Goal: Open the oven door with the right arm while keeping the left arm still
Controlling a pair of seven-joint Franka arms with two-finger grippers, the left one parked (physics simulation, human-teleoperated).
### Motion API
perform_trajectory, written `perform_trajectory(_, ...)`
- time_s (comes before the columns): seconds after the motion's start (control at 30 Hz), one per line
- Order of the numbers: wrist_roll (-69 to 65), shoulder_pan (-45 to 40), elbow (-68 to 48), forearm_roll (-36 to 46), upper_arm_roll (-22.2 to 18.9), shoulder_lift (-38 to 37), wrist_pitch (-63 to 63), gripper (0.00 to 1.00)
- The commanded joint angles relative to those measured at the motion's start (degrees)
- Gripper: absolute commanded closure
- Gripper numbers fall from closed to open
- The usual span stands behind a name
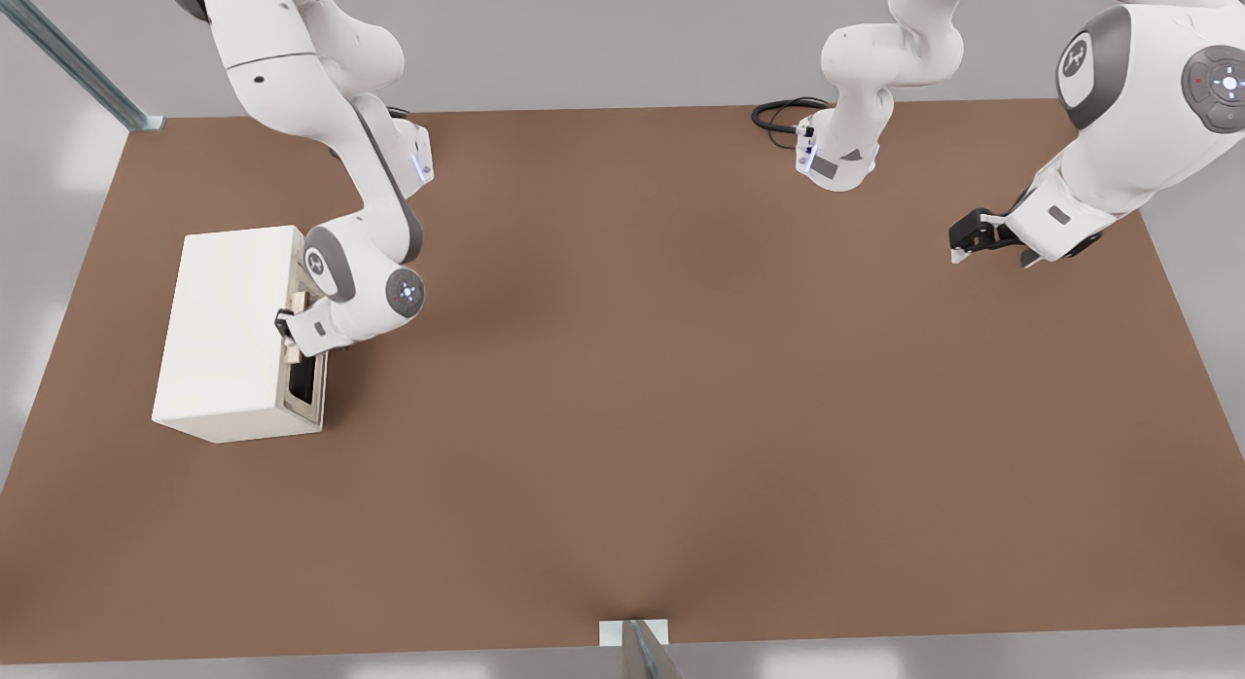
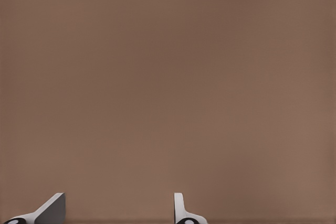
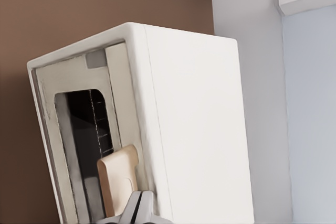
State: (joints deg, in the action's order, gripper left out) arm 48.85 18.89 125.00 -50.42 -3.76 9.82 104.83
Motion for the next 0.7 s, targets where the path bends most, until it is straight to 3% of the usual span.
perform_trajectory(0.0,8.8,-0.1,0.0,-0.2,0.0,0.3,1.7,0.79)
perform_trajectory(0.33,9.4,0.6,0.0,-0.1,0.1,1.0,1.6,0.79)
perform_trajectory(0.4,12.8,5.9,-2.7,4.5,0.3,2.7,-0.8,0.79)
perform_trajectory(0.47,18.1,17.6,-15.5,17.6,0.3,10.4,-9.8,0.79)
perform_trajectory(0.5,12.7,17.7,-24.7,27.5,0.3,11.5,-13.1,0.0)
perform_trajectory(0.6,-30.7,3.3,-39.9,45.2,0.1,11.2,-18.6,0.0)
perform_trajectory(0.67,-43.7,-1.7,-45.2,45.4,0.4,9.3,-18.6,0.0)
